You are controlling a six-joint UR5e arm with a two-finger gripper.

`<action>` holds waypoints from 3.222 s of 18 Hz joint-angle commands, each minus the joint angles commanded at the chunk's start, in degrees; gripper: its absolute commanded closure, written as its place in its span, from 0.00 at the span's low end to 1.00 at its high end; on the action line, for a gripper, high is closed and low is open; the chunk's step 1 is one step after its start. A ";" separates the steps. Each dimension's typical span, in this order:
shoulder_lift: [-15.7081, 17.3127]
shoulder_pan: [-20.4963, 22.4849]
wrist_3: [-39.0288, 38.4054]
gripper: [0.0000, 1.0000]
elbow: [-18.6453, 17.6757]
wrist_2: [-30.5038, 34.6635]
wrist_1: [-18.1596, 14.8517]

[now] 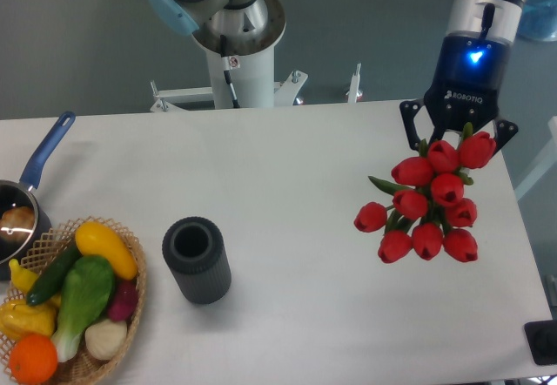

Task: Insert the flowers into the vase
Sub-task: 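Carry the red tulip bunch in the gripper toward the black vase, then swing the tulip stems upright above the vase opening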

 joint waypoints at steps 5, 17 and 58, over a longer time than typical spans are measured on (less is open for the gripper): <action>-0.88 -1.23 0.44 0.67 -0.35 -6.76 0.00; -2.47 -8.61 10.80 0.67 -5.17 -23.30 0.09; -0.44 -14.86 13.36 0.69 -14.58 -38.69 -0.09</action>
